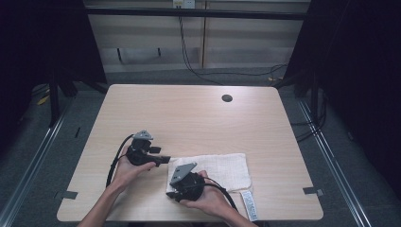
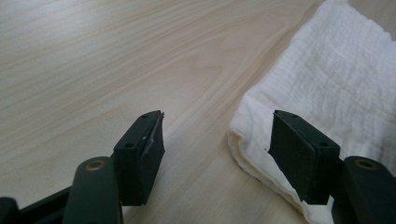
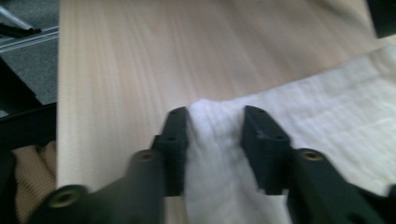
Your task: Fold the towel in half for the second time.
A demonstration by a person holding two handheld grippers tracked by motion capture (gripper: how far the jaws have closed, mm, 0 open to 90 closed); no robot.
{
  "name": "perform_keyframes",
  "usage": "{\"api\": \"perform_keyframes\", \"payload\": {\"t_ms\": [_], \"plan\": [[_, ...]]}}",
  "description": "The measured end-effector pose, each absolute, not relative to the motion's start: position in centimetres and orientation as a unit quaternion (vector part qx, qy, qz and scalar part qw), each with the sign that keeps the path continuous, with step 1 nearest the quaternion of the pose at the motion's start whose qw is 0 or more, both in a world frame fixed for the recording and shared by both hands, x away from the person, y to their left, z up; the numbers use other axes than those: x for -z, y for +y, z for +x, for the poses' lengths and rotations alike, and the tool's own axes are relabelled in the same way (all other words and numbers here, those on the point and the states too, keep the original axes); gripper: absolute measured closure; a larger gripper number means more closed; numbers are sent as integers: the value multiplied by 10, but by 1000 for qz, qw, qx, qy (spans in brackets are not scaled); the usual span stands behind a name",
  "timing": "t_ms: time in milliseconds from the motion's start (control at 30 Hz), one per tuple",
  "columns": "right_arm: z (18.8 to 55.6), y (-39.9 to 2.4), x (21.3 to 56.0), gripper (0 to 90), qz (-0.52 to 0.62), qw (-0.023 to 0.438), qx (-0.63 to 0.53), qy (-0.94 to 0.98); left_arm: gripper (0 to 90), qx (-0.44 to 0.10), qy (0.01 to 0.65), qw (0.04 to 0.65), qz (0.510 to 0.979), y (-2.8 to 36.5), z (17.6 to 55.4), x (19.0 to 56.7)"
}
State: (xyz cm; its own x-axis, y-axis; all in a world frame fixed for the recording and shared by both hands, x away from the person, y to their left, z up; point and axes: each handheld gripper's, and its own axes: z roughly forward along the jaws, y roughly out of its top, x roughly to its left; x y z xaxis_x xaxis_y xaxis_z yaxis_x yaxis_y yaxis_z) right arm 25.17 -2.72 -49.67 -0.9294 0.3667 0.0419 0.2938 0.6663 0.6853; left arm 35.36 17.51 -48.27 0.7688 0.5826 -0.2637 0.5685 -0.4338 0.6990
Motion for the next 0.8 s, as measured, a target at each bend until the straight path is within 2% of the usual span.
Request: {"api": "perform_keyframes", "payload": {"t_ms": [33,233,467,600,800], "plan": [[254,-29,497,728,188,46,-368,909,348,-10,341,409,847,175,353,483],[260,-33,499,816,202,34,-377,903,349,-10,342,408,847,174,354,485],[263,-36,500,827,224,14,-385,895,356,-7,339,399,852,171,356,489],[263,-36,500,827,227,12,-388,893,431,-7,331,393,858,166,357,492],[262,-36,500,826,228,13,-388,893,485,4,318,389,865,156,358,497]]}}
